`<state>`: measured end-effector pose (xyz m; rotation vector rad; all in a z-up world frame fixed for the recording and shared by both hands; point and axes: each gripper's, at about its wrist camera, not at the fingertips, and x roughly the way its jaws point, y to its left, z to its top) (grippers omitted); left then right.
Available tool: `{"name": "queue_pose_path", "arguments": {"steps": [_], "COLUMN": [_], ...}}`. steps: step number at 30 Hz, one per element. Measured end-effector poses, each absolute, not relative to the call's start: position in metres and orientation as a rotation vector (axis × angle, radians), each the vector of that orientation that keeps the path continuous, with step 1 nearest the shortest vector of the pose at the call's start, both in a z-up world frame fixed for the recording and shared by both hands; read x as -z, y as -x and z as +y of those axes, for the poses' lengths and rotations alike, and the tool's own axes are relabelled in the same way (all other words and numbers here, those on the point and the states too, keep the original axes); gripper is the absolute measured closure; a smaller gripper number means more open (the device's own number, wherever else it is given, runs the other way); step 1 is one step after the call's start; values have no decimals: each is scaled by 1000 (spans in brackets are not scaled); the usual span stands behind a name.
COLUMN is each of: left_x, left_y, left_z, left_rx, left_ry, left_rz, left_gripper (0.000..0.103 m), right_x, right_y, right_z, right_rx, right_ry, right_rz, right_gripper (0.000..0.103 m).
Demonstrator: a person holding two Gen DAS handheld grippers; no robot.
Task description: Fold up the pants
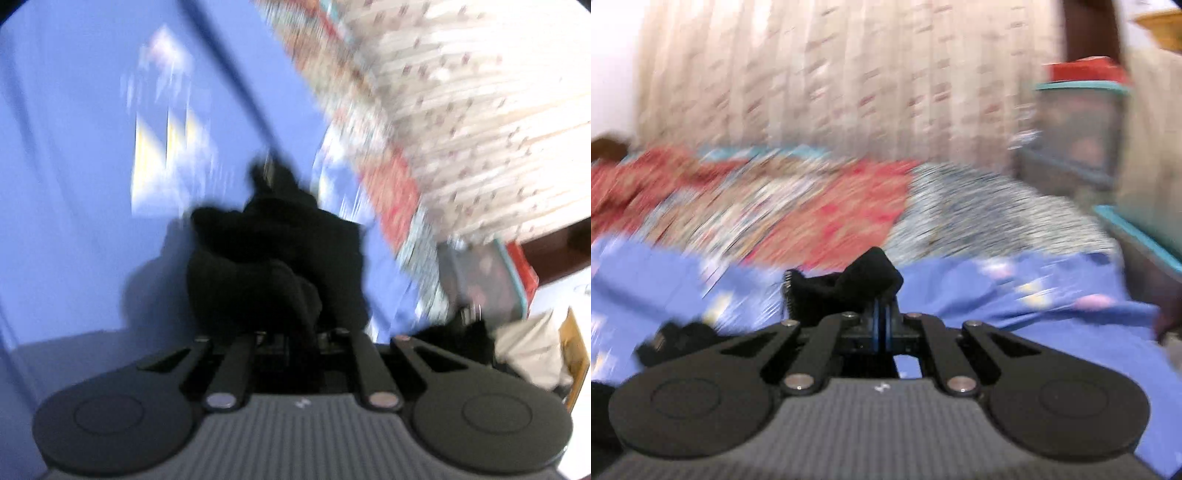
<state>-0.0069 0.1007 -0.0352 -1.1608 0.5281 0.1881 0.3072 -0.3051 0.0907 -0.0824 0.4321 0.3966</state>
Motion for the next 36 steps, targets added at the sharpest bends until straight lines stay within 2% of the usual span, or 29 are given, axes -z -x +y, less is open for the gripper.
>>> {"name": "queue_pose_path", "arguments": {"steps": [4,7,13,19,21,22,25,31,36], "left_x": [-30,-44,5,61,69,68,56,24,8], "left_y": [33,56,115,138,139,141,153,176,126], "left_z": [123,108,75,62,58,58,64,89,114], "left_rx": [-255,-287,-315,-406,-436,-451,-461,-535,-526], "left_ry": [1022,928,955,1021,990,981,957,889,780], "left_rz": [443,477,617,780,822,828,791,680,634], "left_gripper": [95,95,95,94,90,85,81,80,80], "right_x": [-129,-127,-46,31,40,43,40,8,-31], "right_y": [-316,-305,-259,-233,-237,-239,-235,-239,-270], "right_z": [-391,-455,-552,-588,-591,-590,-605,-605,-536], "right_rx": [-213,-129,56,220,231,244,315,450,214], "right_ry": [-137,-297,-443,-474,-461,-472,-569,-460,-323], "right_rz": [401,424,592,741,774,780,776,633,579], "right_gripper": [98,98,98,97,95,89,50,56,57]}}
